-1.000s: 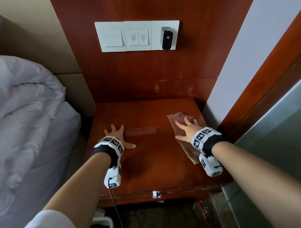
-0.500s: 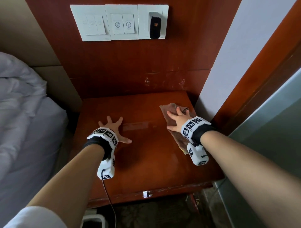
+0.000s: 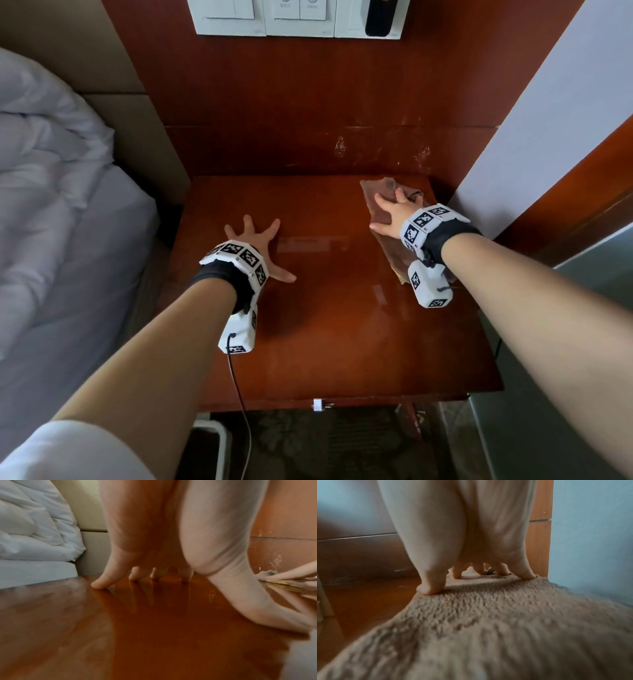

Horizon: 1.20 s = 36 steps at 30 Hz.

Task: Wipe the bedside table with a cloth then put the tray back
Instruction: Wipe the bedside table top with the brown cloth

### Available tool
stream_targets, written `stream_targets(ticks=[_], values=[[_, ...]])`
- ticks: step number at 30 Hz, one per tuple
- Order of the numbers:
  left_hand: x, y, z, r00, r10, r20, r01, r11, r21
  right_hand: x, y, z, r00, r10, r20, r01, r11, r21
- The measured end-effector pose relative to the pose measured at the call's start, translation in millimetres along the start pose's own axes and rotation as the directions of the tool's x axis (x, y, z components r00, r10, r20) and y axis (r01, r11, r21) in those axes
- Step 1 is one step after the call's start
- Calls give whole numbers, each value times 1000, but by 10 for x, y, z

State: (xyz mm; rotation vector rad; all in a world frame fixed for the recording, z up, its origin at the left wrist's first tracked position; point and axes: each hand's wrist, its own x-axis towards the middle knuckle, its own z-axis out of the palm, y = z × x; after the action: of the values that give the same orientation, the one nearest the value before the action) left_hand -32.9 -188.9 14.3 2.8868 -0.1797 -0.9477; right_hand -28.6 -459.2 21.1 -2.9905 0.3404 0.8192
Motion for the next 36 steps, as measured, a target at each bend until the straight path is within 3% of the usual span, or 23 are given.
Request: stream_targets(ticks=[16, 36], values=[[131, 21, -71, 1000, -6, 19, 6, 1000, 12, 297, -51, -178, 999, 31, -26, -31, 999, 20], [170, 32, -115, 1000, -17, 13, 17, 1000, 23, -487, -152, 272, 997, -83, 4, 83, 996, 38]])
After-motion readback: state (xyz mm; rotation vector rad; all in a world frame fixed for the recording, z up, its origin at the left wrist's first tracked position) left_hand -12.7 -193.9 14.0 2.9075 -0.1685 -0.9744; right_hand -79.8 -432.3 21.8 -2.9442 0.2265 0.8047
